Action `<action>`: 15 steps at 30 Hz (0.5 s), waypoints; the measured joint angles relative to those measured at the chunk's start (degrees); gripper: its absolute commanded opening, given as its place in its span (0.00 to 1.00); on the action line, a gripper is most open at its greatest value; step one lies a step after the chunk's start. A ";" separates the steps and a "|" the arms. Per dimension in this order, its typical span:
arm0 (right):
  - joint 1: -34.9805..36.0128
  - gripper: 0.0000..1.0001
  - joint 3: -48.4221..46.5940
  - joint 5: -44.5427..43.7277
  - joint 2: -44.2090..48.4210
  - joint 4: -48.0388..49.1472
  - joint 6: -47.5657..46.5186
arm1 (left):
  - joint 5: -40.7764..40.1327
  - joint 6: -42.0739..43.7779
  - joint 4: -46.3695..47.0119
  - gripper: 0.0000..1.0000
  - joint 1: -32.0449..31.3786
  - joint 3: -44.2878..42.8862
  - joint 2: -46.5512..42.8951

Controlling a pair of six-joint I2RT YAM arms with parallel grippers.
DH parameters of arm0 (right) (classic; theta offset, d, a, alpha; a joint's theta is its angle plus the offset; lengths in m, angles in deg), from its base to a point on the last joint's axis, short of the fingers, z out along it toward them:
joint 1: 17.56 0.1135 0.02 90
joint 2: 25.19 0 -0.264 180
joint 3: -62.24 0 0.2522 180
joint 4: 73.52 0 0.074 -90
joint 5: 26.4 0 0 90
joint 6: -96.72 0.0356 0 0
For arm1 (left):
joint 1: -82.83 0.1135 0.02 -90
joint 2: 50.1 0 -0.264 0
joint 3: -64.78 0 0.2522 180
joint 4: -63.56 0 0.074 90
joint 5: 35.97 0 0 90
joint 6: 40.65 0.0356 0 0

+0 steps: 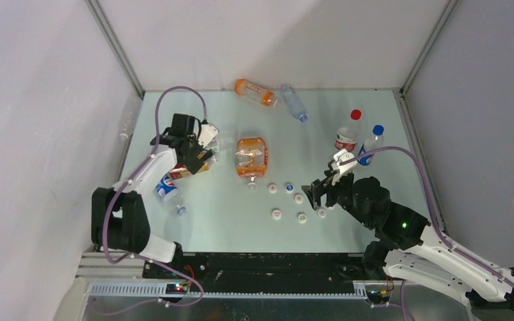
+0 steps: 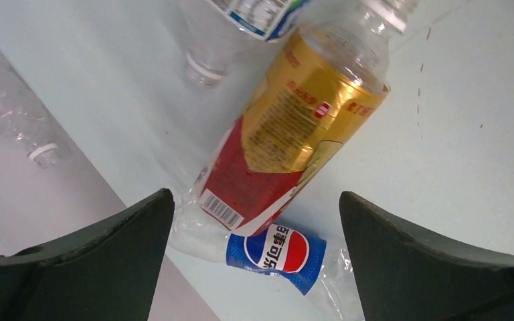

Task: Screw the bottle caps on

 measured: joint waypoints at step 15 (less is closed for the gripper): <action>-0.04 0.83 0.02 0.39 -1.11 0.04 -1.31 | 2.60 6.51 0.13 0.82 1.14 -1.77 13.94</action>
